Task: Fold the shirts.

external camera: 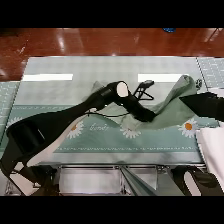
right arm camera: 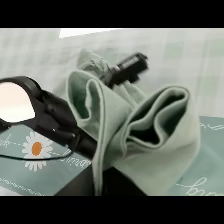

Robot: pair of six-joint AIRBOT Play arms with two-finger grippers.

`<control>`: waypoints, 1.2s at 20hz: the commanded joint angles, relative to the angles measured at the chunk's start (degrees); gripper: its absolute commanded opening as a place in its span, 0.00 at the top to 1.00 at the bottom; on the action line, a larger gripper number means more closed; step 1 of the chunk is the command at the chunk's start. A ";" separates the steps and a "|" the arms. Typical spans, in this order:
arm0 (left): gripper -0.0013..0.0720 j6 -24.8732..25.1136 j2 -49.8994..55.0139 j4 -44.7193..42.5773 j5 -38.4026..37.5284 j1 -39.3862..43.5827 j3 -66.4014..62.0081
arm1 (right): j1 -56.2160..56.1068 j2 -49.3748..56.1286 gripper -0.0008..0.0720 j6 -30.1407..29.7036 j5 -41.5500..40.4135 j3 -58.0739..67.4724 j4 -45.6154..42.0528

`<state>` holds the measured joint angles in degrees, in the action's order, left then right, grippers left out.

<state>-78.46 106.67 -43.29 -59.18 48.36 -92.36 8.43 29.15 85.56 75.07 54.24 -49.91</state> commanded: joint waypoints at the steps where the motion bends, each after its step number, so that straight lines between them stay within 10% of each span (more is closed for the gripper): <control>1: 0.95 -0.66 1.97 -0.17 -1.01 2.03 -1.99 | -0.07 -0.55 0.96 0.37 0.28 -0.04 0.00; 8: 0.96 -0.70 -4.35 -3.23 -19.89 -20.02 -1.09 | -0.09 3.39 0.96 -2.78 -1.16 -0.02 6.71; 15: 0.95 1.01 -34.05 -11.39 -16.41 -40.28 14.29 | -12.26 21.33 0.96 -11.43 -16.87 3.34 18.16; 24: 0.95 -0.26 -57.40 -9.64 -7.54 -43.32 34.99 | -34.14 64.85 0.96 -8.37 -26.86 31.15 16.57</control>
<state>-78.08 53.84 -53.47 -68.45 5.63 -62.48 -20.99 82.11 75.42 50.76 77.23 -33.36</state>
